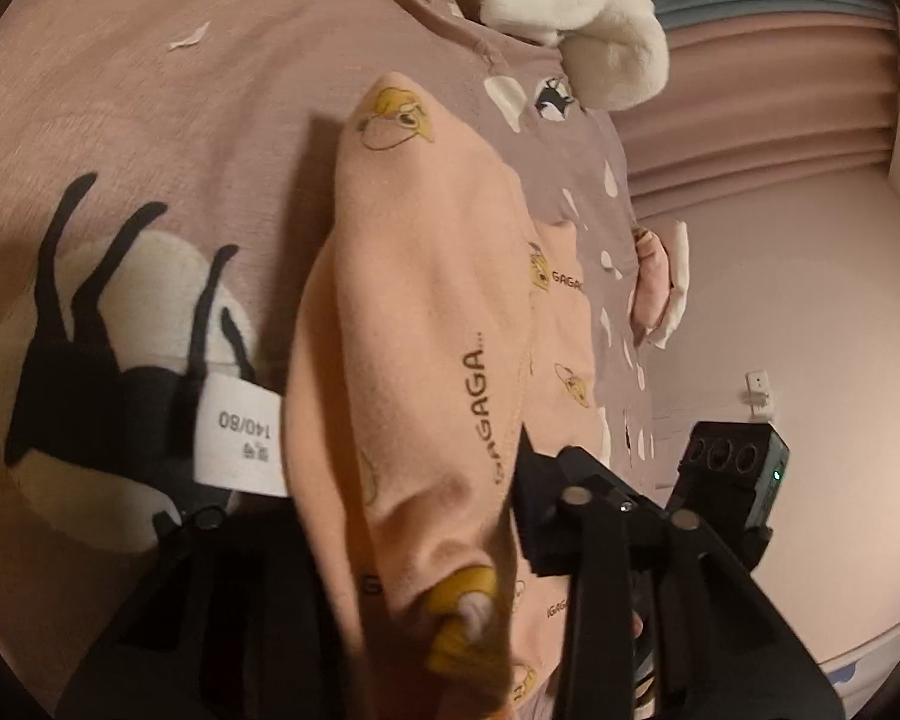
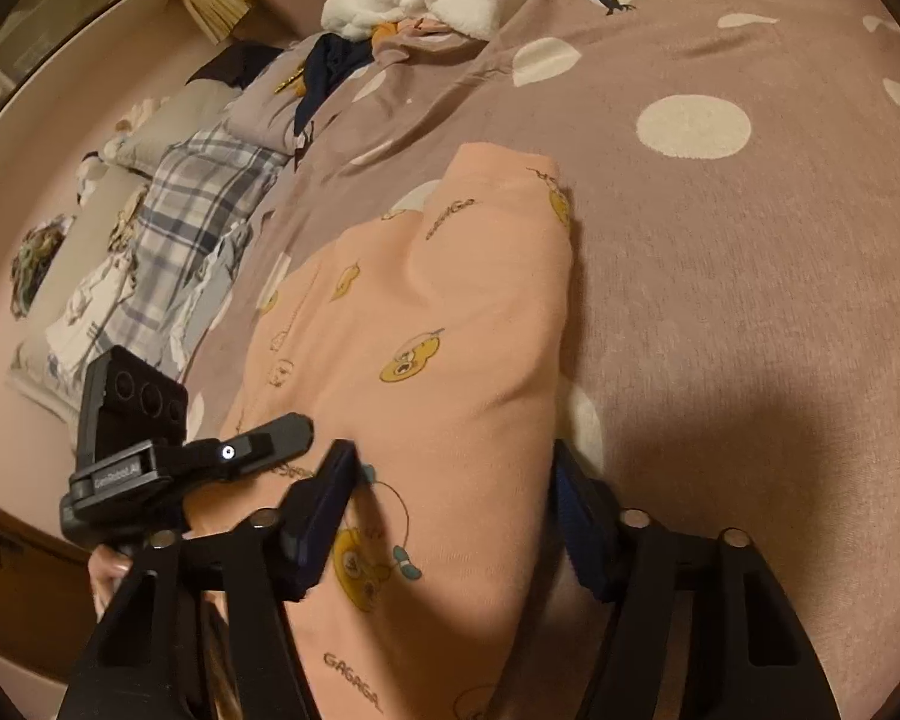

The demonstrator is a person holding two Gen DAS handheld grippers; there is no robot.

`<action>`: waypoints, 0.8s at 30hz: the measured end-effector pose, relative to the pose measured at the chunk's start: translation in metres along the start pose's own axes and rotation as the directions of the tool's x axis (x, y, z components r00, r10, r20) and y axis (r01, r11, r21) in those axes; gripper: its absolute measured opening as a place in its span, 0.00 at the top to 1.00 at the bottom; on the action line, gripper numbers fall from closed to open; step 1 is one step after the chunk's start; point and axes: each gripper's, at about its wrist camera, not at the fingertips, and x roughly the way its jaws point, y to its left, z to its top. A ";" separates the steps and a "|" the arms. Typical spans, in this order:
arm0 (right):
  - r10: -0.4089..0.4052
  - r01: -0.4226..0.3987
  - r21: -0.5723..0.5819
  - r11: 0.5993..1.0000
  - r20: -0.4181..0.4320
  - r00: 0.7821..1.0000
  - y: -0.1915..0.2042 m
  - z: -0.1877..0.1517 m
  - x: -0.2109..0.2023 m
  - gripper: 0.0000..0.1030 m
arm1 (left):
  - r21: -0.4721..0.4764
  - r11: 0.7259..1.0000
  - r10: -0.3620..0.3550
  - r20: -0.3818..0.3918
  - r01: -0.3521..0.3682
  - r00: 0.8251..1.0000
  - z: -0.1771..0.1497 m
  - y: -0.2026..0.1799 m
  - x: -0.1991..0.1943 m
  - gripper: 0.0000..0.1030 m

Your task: Fold small clothes

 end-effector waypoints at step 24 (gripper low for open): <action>-0.124 0.158 -0.163 0.974 0.204 0.971 0.027 -0.016 -0.081 0.75 | 0.318 0.937 0.110 0.120 -0.143 0.987 -0.055 -0.092 0.008 0.75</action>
